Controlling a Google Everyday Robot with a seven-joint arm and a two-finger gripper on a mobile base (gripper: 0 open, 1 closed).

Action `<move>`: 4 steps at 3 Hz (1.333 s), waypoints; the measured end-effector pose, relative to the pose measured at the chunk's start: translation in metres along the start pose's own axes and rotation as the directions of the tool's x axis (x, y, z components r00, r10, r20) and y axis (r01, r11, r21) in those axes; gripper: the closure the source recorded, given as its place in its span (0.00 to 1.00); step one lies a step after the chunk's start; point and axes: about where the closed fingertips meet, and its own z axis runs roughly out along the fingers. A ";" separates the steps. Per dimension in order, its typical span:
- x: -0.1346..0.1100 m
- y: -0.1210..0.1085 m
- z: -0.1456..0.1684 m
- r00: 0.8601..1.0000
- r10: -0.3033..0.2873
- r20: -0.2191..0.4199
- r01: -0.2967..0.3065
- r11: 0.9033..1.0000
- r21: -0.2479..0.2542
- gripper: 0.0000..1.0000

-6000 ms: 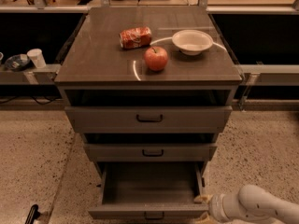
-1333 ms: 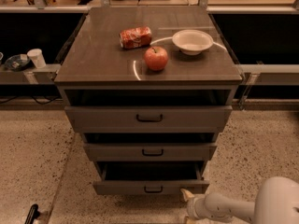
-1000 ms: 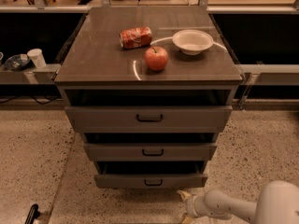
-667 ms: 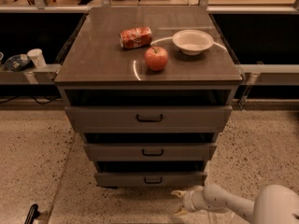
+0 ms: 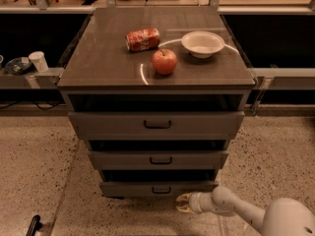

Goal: Close bottom drawer

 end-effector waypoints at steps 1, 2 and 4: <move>-0.001 -0.005 0.001 1.000 -0.003 0.004 0.003 1.000 0.010 0.30; -0.001 -0.005 0.001 1.000 -0.003 0.004 0.003 1.000 0.010 0.05; -0.001 -0.005 0.001 1.000 -0.003 0.004 0.003 1.000 0.010 0.00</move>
Offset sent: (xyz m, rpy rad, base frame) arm 0.0048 0.0014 0.0010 0.0044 -0.0092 -0.0035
